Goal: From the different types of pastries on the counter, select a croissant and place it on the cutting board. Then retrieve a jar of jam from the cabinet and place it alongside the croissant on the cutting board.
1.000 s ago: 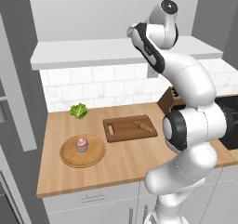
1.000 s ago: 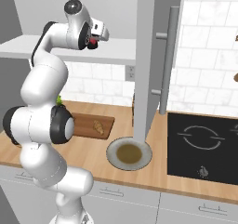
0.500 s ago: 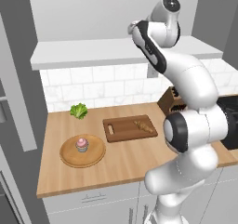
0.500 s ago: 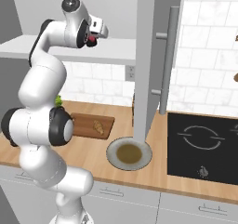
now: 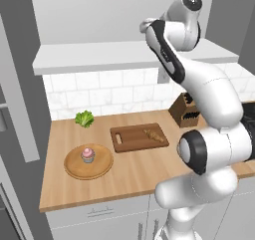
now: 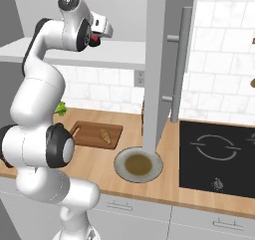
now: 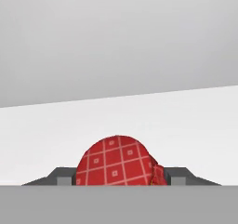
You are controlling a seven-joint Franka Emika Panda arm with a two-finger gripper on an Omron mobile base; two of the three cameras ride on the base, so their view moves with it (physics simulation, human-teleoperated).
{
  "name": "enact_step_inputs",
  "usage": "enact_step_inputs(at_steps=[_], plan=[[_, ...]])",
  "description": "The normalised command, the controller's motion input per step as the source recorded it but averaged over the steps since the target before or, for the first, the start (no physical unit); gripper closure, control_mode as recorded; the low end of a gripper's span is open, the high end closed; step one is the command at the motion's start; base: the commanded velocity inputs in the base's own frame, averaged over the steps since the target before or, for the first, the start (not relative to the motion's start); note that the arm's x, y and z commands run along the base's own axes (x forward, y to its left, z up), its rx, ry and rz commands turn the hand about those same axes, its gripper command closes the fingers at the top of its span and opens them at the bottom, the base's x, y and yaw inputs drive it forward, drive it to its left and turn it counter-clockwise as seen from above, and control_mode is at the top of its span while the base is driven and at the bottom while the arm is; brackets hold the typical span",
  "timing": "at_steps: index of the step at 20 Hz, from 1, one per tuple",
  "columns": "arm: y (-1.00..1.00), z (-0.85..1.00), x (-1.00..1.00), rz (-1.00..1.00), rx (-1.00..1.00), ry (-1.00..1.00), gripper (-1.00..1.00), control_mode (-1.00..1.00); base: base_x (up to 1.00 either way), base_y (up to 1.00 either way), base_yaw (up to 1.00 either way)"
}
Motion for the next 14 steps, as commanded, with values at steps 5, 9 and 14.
enact_step_inputs(at_steps=[5,9,14], plan=[[0.02,0.0,-0.25,0.0,0.0,0.0,1.0,-1.0,0.0,0.0,0.0],[0.0,0.0,-0.36,0.0,0.01,0.0,1.0,-1.0,0.0,0.0,0.0],[0.0,0.01,-0.06,0.02,0.0,0.0,1.0,-1.0,0.0,0.0,0.0]])
